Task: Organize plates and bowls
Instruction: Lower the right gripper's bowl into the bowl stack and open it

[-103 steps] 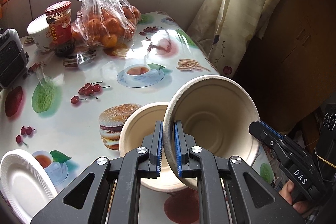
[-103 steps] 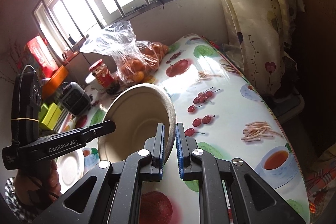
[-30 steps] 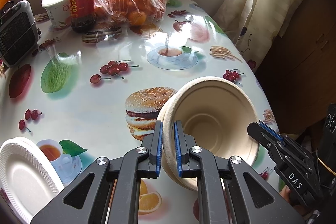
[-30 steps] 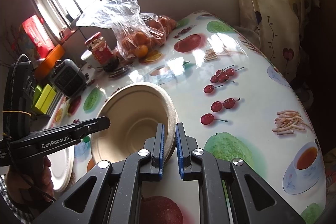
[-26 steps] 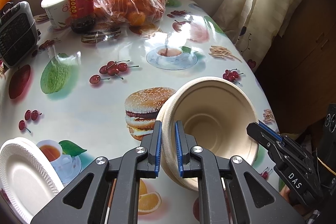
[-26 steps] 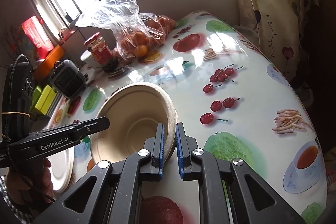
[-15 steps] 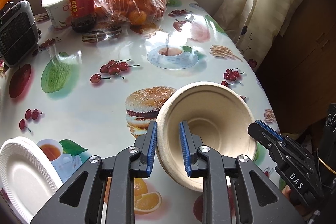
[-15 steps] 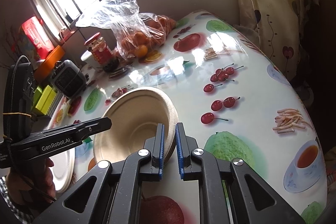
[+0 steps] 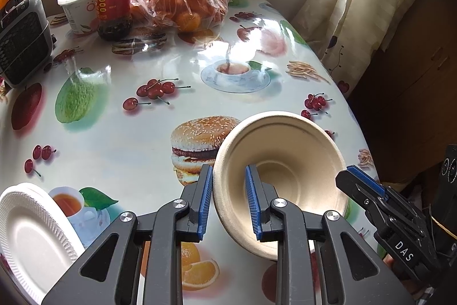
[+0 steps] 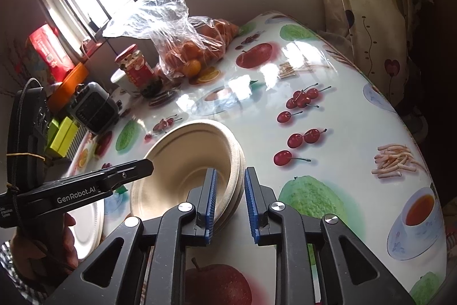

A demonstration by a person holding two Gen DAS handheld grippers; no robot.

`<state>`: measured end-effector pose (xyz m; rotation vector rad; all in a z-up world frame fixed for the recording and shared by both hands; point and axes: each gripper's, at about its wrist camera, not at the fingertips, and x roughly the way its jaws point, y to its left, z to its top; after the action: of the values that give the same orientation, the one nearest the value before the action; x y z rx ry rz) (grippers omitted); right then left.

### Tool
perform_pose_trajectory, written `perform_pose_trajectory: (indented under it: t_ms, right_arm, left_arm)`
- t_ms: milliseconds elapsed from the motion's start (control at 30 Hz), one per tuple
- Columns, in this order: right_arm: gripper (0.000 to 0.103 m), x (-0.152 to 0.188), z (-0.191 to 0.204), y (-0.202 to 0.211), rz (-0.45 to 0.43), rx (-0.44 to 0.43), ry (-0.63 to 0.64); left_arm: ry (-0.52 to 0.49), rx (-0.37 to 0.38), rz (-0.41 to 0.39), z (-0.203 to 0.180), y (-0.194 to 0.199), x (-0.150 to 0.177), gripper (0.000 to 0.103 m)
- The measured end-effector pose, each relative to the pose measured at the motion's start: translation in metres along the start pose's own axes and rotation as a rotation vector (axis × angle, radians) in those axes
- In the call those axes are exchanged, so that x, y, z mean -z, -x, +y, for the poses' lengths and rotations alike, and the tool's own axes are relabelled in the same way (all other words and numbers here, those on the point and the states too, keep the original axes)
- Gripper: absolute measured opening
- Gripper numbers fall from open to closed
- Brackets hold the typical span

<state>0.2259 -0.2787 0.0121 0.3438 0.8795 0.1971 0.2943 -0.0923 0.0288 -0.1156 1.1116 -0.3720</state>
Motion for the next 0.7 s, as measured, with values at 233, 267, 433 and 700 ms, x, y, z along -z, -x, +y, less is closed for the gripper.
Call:
perform_pose_trajectory:
  t_ms: [233,267,433,700]
  right_arm:
    - [0.036,0.002,-0.006,0.001,-0.004,-0.003,-0.029]
    - [0.037,0.002,-0.007,0.001,-0.003,-0.006,-0.034]
    - [0.042,0.004,-0.008,0.000,0.006,-0.019,-0.038]
    - [0.042,0.002,-0.009,-0.004,0.013,-0.025,-0.041]
  left_arm:
    - [0.031,0.023,-0.005,0.008,0.000,0.003,0.025]
    - [0.036,0.026,-0.004,0.009,-0.001,0.004,0.025]
    - [0.072,0.065,-0.008,0.017,0.001,0.007,0.025]
    - [0.104,0.085,0.003,0.024,-0.004,0.009,0.025]
